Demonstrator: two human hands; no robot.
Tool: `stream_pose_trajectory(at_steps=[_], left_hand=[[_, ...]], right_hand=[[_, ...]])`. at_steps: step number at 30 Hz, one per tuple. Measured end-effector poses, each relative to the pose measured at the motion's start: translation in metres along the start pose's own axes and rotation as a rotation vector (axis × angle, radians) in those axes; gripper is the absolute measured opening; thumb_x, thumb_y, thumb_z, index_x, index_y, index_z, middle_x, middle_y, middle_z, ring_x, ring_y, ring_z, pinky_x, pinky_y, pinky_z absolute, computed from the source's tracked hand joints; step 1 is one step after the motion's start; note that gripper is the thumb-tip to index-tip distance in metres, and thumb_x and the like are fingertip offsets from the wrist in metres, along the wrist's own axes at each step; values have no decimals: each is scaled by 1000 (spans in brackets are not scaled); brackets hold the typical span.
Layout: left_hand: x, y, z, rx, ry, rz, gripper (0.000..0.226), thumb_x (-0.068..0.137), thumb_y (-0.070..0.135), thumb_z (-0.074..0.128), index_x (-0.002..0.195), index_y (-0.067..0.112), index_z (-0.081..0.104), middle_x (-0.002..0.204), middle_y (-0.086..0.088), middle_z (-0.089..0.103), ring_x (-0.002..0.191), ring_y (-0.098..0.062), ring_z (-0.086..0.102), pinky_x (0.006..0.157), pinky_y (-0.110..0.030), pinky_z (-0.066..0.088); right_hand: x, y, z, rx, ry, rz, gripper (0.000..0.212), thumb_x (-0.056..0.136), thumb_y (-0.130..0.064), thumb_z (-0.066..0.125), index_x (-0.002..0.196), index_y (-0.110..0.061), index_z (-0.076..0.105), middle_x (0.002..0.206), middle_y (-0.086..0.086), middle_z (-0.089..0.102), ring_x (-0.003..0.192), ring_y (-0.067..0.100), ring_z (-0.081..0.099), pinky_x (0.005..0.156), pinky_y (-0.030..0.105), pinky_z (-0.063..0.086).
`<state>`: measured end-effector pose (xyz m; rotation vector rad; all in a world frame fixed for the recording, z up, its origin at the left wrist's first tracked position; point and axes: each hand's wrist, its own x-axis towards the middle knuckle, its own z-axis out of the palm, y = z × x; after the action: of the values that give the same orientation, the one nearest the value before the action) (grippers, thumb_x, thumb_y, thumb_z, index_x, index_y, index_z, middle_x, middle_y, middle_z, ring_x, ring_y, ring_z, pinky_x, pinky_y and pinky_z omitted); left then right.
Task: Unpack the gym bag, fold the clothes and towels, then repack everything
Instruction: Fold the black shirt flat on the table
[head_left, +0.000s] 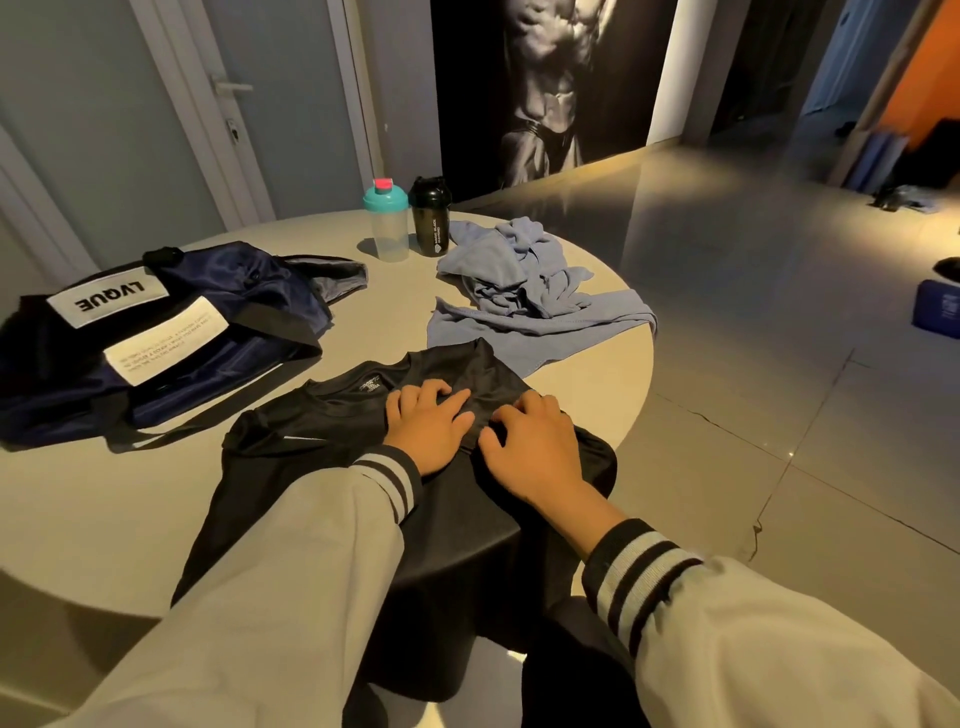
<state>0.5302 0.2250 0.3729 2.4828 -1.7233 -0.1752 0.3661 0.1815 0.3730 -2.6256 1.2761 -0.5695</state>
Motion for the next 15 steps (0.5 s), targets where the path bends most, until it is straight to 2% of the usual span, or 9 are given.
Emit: stream_pose_trajectory(at_steps=[4, 6, 8, 11, 15], left_hand=[[-5, 15, -7, 9, -90, -80, 56, 106, 50, 23, 158, 31, 23, 165, -1, 21, 149, -33, 16, 123, -55, -3], [-10, 19, -10, -64, -135, -69, 64, 103, 59, 25, 160, 34, 15, 169, -4, 12, 153, -33, 10, 124, -52, 1], [-17, 19, -7, -91, -147, -39, 69, 101, 64, 30, 161, 36, 10, 169, -7, 3, 155, -32, 4, 125, -49, 4], [-26, 14, 3, -116, -72, 1, 66, 102, 62, 33, 160, 36, 17, 170, -6, 3, 155, -29, 2, 126, -47, 1], [-29, 11, 7, -277, 18, 31, 57, 103, 51, 44, 155, 31, 35, 168, -5, 17, 154, -27, 12, 126, -46, 6]], right_hand=[[-9, 6, -4, 49, 34, 34, 35, 100, -36, 38, 95, -18, 67, 96, 3, 61, 96, 26, 53, 84, 42, 44], [-13, 13, -4, 139, 13, 47, 30, 99, -31, 41, 97, -18, 67, 94, 3, 60, 95, 25, 54, 83, 42, 47], [-18, 15, -4, 179, -18, 27, 25, 94, -31, 48, 103, -22, 70, 96, -1, 61, 95, 20, 54, 89, 39, 45], [-24, 8, -6, 211, -69, -67, 23, 92, -28, 53, 107, -25, 70, 99, -5, 60, 94, 17, 55, 95, 37, 33], [-19, 2, -11, 357, -28, -86, 23, 94, -14, 56, 113, -17, 68, 109, 2, 61, 96, 22, 59, 94, 36, 47]])
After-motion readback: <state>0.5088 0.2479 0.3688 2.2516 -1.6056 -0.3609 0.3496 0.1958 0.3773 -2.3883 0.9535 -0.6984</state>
